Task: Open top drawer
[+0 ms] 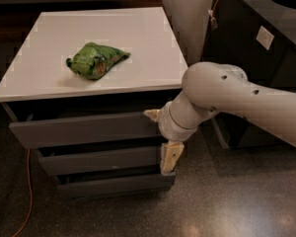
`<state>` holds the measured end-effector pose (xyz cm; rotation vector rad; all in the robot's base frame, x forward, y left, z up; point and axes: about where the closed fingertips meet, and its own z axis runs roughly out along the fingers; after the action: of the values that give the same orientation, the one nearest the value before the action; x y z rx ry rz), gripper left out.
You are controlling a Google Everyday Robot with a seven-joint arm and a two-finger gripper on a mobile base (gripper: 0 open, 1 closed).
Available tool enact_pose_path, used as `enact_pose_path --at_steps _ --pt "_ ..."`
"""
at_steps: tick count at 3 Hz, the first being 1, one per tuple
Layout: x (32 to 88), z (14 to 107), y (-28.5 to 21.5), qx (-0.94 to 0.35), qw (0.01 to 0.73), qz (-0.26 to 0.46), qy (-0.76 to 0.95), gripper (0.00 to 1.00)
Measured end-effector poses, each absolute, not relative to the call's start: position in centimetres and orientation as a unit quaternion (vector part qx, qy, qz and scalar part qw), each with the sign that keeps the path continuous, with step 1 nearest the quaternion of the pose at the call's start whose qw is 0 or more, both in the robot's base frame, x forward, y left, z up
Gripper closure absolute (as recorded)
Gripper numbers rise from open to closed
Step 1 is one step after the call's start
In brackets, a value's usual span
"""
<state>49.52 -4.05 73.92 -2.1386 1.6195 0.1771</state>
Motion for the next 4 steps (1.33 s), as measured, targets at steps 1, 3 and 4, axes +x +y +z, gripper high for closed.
enact_pose_path --at_steps 1,3,4 --pt "51.5 71.3 -2.5 -0.783 0.204 0.046 0.586 0.00" --pt "56.5 68.4 -0.3 -0.783 0.190 0.010 0.592 0.00" --pt "58.6 67.6 0.9 -0.782 0.189 0.004 0.594 0.00"
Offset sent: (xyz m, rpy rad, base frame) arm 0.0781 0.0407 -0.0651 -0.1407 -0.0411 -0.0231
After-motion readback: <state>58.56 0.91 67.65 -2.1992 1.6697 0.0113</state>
